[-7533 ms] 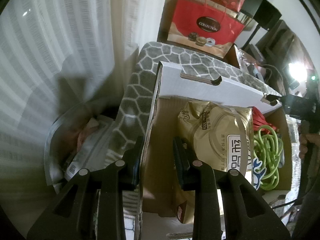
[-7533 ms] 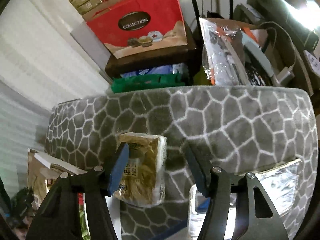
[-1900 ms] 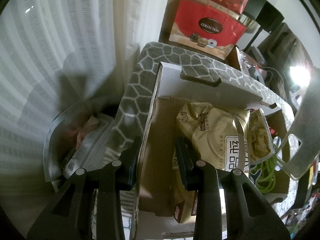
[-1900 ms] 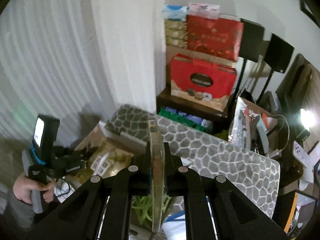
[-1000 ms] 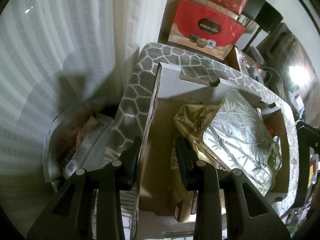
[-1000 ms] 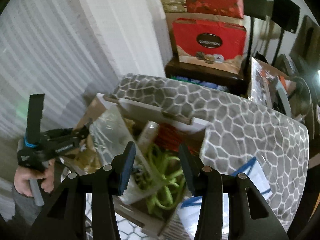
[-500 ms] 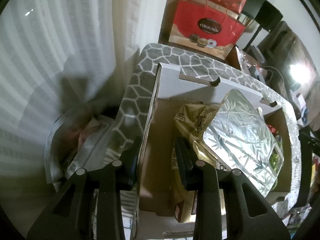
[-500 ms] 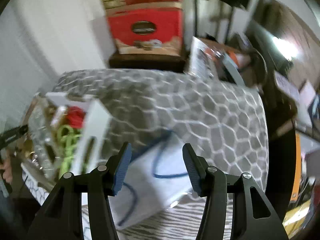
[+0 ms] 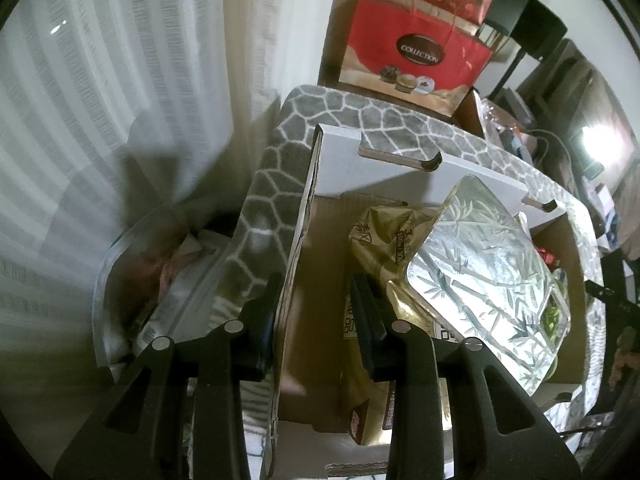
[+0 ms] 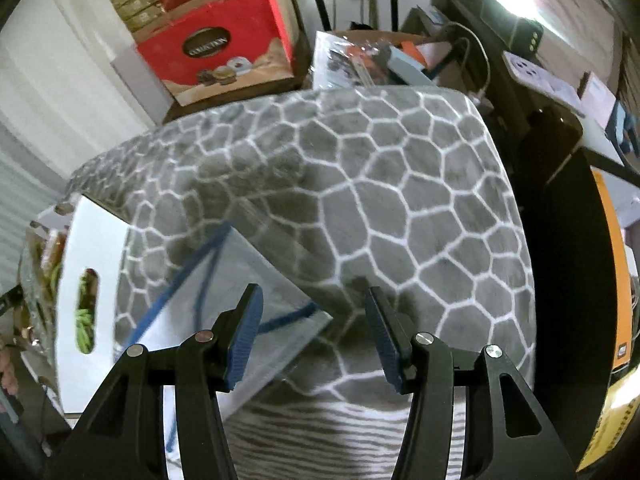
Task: Organize objects
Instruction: 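Close the right tool on the blue-and-white mask packet on the table, then lift the mask packet with the right tool and carry it into the tray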
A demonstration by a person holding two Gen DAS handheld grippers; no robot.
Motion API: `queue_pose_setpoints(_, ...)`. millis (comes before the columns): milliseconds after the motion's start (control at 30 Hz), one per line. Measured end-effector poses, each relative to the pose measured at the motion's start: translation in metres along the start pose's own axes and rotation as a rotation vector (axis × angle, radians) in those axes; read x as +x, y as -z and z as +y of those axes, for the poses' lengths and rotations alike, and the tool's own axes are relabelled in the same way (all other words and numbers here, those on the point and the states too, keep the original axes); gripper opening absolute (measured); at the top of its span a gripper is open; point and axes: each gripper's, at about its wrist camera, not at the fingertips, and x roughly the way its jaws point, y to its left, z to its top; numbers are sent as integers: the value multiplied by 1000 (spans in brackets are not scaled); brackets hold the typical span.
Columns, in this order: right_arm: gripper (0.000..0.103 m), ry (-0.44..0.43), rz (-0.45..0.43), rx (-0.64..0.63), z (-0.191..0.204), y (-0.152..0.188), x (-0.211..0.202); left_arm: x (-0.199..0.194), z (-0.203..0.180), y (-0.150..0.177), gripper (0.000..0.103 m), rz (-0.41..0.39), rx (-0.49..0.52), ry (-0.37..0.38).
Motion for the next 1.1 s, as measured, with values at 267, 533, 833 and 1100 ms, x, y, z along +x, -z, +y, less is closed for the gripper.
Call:
queue_pose_setpoints(267, 56, 71, -24, -99, 19, 8, 7, 0, 0, 0, 30, -2, -2, -2)
queue_pose_setpoints(533, 7, -1, -48, -40, 13, 7, 1, 0, 1, 1, 30, -2, -3, -4)
queue_pose_setpoints(833, 4, -270, -105, 55, 13, -9, -27, 0, 2, 1, 30, 0, -4, -5)
queue_pose_setpoints(1100, 2, -276, -192, -16, 40, -18, -66, 0, 2, 1, 30, 0, -4, -6)
